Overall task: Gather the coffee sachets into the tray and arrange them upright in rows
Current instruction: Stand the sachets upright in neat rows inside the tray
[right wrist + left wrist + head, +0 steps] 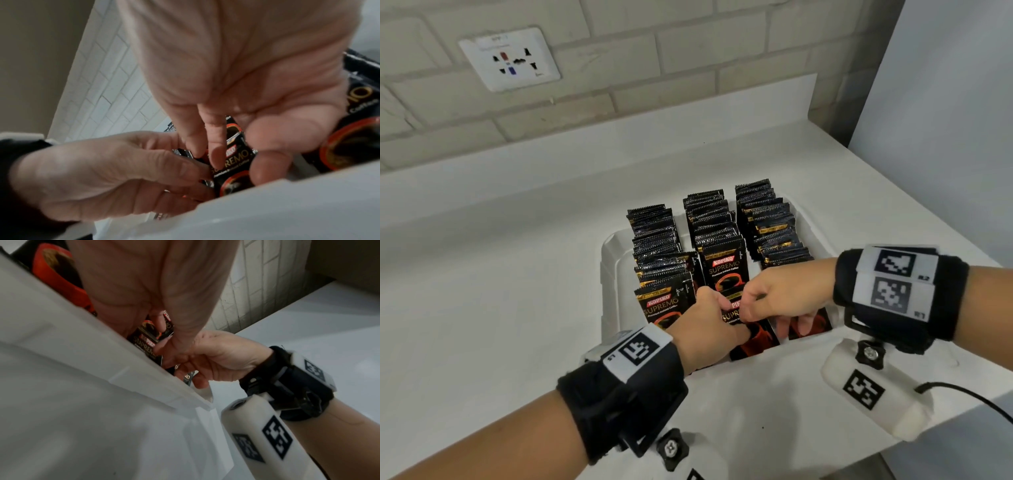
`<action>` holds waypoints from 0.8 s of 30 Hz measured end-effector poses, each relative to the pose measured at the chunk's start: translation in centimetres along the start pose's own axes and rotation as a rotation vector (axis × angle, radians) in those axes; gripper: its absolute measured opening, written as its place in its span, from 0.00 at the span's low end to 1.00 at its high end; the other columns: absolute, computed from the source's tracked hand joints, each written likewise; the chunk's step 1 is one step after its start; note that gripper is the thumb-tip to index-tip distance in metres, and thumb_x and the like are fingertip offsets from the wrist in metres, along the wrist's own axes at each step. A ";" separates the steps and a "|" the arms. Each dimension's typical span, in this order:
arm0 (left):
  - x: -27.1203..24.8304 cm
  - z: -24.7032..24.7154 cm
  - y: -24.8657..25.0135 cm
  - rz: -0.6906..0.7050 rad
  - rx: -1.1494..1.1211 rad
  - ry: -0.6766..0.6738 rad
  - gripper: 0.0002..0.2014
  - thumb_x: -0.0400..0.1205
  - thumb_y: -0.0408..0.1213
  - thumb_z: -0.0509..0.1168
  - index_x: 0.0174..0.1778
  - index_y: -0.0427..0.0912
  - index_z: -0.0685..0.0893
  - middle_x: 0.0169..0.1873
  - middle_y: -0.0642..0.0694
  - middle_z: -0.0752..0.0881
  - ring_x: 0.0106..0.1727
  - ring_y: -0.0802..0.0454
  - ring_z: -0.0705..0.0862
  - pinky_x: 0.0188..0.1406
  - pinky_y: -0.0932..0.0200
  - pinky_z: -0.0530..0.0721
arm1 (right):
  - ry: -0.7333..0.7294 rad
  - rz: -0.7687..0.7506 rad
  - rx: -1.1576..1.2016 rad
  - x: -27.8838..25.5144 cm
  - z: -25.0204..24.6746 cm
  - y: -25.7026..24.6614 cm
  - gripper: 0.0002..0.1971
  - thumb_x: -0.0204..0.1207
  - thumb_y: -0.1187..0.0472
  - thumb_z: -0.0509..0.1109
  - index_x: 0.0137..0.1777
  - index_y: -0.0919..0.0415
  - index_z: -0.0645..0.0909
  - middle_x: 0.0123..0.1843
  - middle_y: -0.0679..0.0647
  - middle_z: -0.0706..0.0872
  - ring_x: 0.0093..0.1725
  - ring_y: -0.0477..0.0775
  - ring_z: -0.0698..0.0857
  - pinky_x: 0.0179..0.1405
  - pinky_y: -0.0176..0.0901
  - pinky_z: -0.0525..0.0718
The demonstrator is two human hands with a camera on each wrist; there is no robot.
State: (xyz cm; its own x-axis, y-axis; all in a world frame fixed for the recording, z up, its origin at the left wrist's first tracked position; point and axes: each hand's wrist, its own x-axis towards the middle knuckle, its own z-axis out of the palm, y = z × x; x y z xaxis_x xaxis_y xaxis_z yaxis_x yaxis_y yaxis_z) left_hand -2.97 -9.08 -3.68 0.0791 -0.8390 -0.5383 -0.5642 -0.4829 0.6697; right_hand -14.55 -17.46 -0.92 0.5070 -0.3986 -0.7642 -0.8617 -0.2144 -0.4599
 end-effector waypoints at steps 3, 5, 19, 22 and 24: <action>0.3 0.2 -0.1 -0.014 -0.089 0.019 0.17 0.80 0.40 0.66 0.56 0.48 0.64 0.35 0.49 0.73 0.34 0.54 0.76 0.32 0.62 0.73 | -0.004 -0.023 0.059 -0.2 0.1 0.0 0.04 0.83 0.55 0.59 0.54 0.50 0.75 0.43 0.45 0.74 0.40 0.48 0.80 0.23 0.30 0.81; 0.5 0.2 -0.3 -0.033 -0.148 0.043 0.17 0.79 0.35 0.66 0.55 0.48 0.64 0.36 0.47 0.74 0.38 0.49 0.78 0.40 0.54 0.78 | -0.003 -0.034 0.131 -0.4 0.3 0.2 0.04 0.82 0.57 0.60 0.54 0.50 0.75 0.43 0.46 0.75 0.37 0.45 0.79 0.26 0.32 0.82; 1.2 0.4 0.2 0.208 0.073 0.302 0.17 0.77 0.19 0.59 0.46 0.45 0.61 0.36 0.46 0.77 0.33 0.52 0.75 0.33 0.63 0.74 | 0.258 -0.200 0.417 -1.6 0.2 1.4 0.13 0.78 0.66 0.66 0.62 0.60 0.80 0.54 0.59 0.85 0.52 0.52 0.86 0.56 0.39 0.85; 1.4 0.3 0.7 0.235 0.052 0.353 0.21 0.76 0.19 0.60 0.38 0.51 0.60 0.39 0.46 0.77 0.39 0.51 0.77 0.33 0.68 0.74 | 0.315 -0.217 0.356 -1.8 0.2 1.4 0.15 0.78 0.63 0.67 0.64 0.57 0.80 0.60 0.61 0.85 0.60 0.57 0.84 0.64 0.46 0.80; 1.6 0.2 0.9 0.239 0.033 0.370 0.22 0.75 0.19 0.61 0.37 0.52 0.60 0.44 0.43 0.77 0.43 0.49 0.78 0.34 0.69 0.73 | 0.355 -0.238 0.280 -1.9 0.4 1.2 0.17 0.78 0.60 0.67 0.67 0.55 0.78 0.61 0.56 0.85 0.60 0.53 0.83 0.67 0.43 0.77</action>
State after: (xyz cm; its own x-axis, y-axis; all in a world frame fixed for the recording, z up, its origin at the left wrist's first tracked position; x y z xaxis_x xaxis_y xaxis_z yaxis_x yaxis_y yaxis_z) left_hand -3.53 -10.79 -4.05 0.2292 -0.9622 -0.1469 -0.6282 -0.2615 0.7328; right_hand -16.56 -16.64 -0.24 0.6093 -0.6563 -0.4450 -0.6599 -0.1084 -0.7435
